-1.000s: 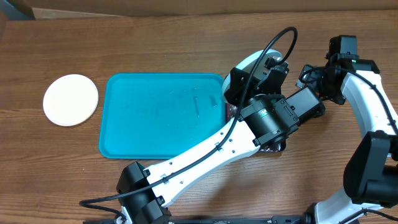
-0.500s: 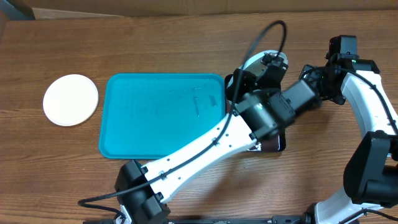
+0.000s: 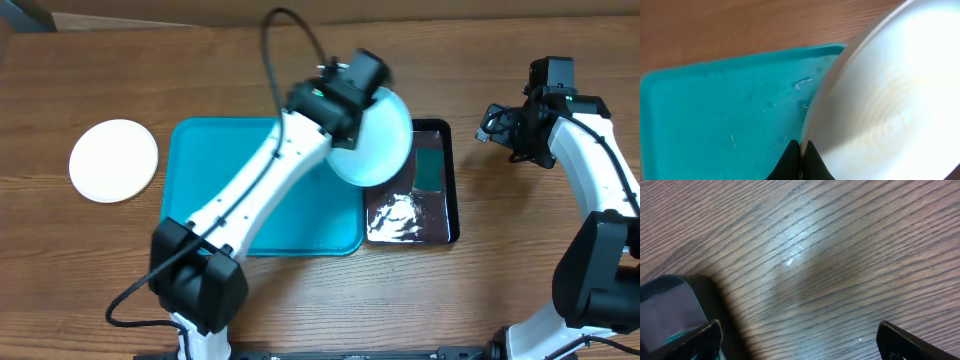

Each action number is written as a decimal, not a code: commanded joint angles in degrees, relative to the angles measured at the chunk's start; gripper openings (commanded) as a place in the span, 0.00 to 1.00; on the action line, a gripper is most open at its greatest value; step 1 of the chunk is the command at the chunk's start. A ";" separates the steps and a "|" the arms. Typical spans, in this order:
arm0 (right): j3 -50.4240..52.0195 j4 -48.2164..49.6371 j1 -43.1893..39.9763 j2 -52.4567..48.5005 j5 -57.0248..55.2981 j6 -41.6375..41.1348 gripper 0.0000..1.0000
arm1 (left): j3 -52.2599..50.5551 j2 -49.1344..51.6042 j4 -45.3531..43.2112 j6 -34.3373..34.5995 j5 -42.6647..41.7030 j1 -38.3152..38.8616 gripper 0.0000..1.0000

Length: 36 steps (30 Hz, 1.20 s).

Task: Clean dirty plates on tray and stack at the side
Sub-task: 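Lift the light-blue plate with the left gripper and tilt it over black tray, then carry the light-blue plate left and stack it on the white plate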

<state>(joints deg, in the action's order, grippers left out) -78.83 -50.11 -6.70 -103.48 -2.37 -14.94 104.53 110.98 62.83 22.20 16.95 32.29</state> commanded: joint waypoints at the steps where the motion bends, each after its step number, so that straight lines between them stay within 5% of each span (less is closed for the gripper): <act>1: -0.81 0.31 0.09 0.44 -0.13 -0.11 1.00 | -1.40 -1.60 0.50 1.86 -13.99 -9.05 0.04; 8: -0.81 0.31 0.09 0.44 -0.13 -0.11 1.00 | -1.51 -1.60 1.66 2.16 -27.26 -27.93 0.04; 23: -0.81 0.31 0.09 0.44 -0.13 -0.11 1.00 | -7.23 -1.60 3.63 2.32 -23.71 -64.98 0.04; 36: -0.81 0.31 0.09 0.44 -0.13 -0.11 1.00 | -17.31 -1.60 -6.95 4.00 -24.24 -78.03 0.04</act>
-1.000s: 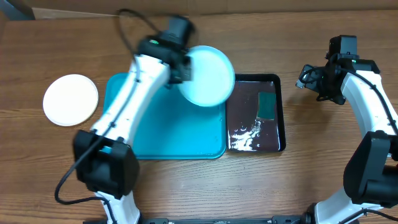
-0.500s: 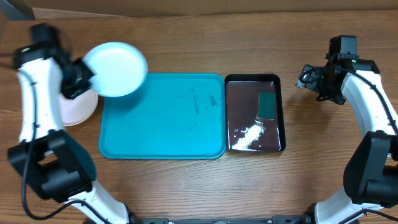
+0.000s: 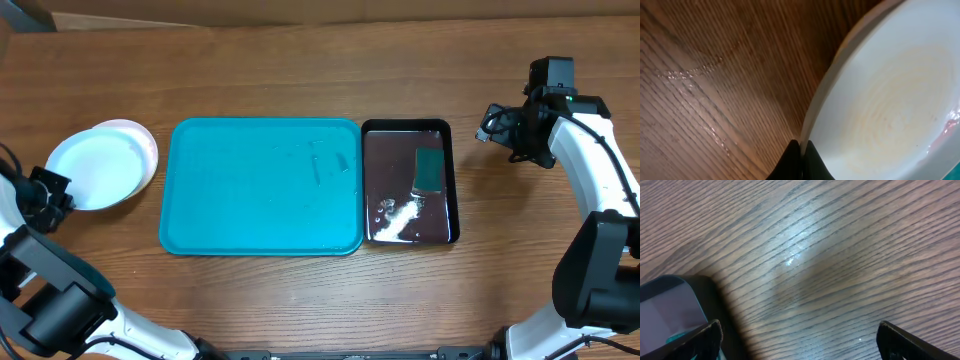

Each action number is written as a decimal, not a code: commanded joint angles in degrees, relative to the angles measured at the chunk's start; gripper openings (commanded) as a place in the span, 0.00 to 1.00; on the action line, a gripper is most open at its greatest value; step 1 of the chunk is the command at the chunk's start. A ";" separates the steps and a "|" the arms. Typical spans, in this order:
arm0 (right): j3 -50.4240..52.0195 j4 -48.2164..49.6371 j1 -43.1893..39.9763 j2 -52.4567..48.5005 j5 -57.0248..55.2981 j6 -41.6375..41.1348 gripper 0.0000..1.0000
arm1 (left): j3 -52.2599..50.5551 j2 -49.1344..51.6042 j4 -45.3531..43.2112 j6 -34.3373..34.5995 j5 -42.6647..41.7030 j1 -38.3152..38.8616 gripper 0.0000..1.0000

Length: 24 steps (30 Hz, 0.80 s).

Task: Clean dirty plates on tray and stack at the side
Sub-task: 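Carry the light-blue plate left and stack it on the white plate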

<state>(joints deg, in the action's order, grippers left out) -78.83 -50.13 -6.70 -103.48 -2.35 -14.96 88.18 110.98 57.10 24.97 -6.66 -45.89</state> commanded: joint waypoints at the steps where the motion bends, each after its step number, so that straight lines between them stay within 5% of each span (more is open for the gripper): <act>1: -0.81 0.33 0.09 0.44 -0.15 -0.07 1.00 | -1.16 -1.60 -1.90 1.20 -0.61 0.17 0.04; 17: -0.81 0.33 0.09 0.44 -0.15 -0.09 1.00 | -1.57 -1.60 -4.39 1.20 2.21 3.89 0.05; 21: -0.81 0.33 0.09 0.44 -0.15 -0.09 1.00 | -1.57 -1.60 -4.98 1.20 2.21 4.37 0.17; 23: -0.81 0.33 0.09 0.44 -0.15 -0.09 1.00 | -1.57 -1.60 -4.92 1.16 2.21 4.39 0.33; 24: -0.81 0.33 0.09 0.44 -0.15 -0.09 1.00 | -1.57 -1.60 -4.90 0.94 2.19 4.39 0.49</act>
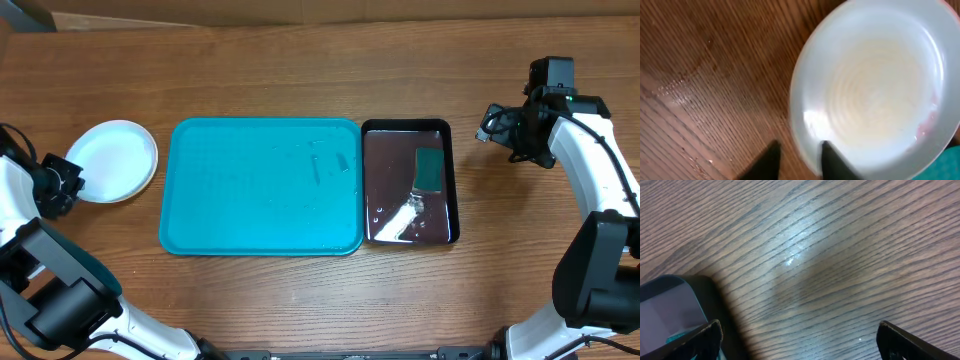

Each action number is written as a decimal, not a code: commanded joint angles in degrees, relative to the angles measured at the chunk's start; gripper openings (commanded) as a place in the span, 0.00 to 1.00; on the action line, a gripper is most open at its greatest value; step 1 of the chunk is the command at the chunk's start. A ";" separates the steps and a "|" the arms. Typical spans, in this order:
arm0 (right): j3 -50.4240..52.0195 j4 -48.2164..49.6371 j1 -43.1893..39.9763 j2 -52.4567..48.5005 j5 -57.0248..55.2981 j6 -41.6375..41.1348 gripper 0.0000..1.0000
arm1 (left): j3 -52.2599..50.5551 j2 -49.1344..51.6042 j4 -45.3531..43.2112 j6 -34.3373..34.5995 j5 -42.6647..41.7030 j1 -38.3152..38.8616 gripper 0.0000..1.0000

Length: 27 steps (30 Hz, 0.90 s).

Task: Clean dirty plates on tray and stack at the side
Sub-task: 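Carry the light-blue plate left and stack it on the white plate, then open the left gripper and raise it off the plate stack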

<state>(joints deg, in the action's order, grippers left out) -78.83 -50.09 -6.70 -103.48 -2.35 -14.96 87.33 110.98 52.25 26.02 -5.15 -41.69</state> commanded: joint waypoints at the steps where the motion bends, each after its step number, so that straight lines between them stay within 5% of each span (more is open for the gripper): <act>1: -0.81 0.28 0.09 0.44 -0.15 -0.09 1.00 | -0.72 -1.60 -0.04 -0.28 0.63 0.20 0.63; 3: -0.81 0.28 0.09 0.44 -0.15 -0.09 1.00 | -0.72 -1.60 0.15 -0.33 0.13 0.22 0.85; 5: -0.81 0.28 0.09 0.44 -0.13 -0.07 1.00 | -0.70 -1.60 0.13 -1.46 -2.64 0.22 0.89; 15: -0.81 0.28 0.09 0.44 -0.15 -0.09 1.00 | 1.70 -1.62 -0.33 -17.51 -24.85 5.99 0.93; 27: -0.81 0.28 0.09 0.44 -0.15 -0.09 1.00 | 1.77 -1.60 -1.95 -22.40 -18.84 23.63 1.00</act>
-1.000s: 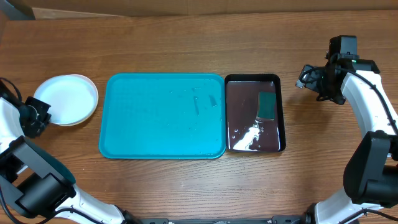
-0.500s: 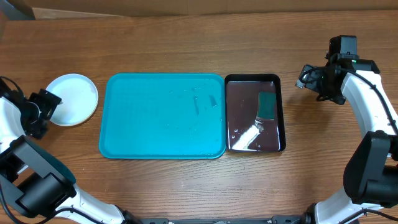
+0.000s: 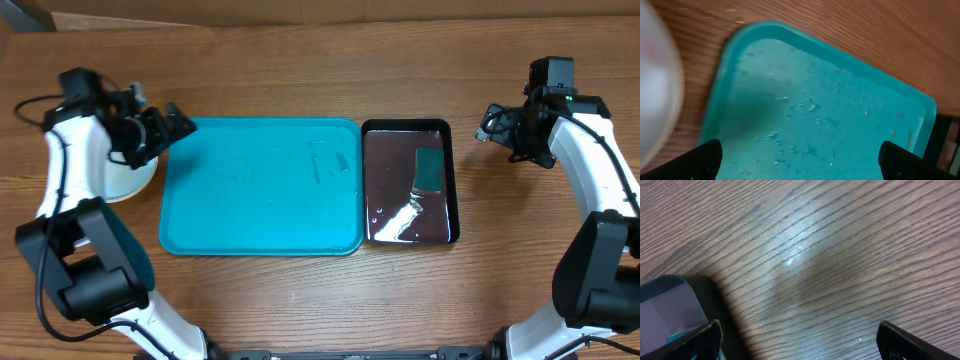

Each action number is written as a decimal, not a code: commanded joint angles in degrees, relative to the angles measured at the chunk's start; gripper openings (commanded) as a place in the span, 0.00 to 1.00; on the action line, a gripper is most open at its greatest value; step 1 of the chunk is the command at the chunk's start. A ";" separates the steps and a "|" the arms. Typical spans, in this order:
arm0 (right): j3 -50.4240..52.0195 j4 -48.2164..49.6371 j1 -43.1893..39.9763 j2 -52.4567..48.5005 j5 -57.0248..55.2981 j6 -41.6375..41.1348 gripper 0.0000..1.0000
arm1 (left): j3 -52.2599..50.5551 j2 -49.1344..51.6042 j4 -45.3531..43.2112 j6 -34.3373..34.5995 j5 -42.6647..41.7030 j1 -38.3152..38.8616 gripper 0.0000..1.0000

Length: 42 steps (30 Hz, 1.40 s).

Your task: Clean dirty plates on tray and stack at the side

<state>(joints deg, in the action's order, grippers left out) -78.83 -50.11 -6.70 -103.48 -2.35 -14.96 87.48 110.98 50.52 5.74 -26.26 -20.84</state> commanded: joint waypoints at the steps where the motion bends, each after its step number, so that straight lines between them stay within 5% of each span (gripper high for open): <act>1: -0.81 0.31 0.09 0.44 -0.15 -0.09 1.00 | 1.62 -1.60 -0.20 -2.12 2.99 3.63 1.00; 26: -0.63 0.28 0.31 1.40 -0.15 -0.09 1.00 | 1.62 -1.60 -0.22 -2.12 5.92 9.25 1.00; 42: -0.63 0.28 0.50 37.16 -0.15 -0.07 1.00 | 1.62 -1.60 -0.22 -2.12 5.92 9.25 1.00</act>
<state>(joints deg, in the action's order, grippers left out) -78.81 -50.00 -6.66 -73.41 -2.35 -14.96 87.48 110.98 50.50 5.32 -20.73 -11.70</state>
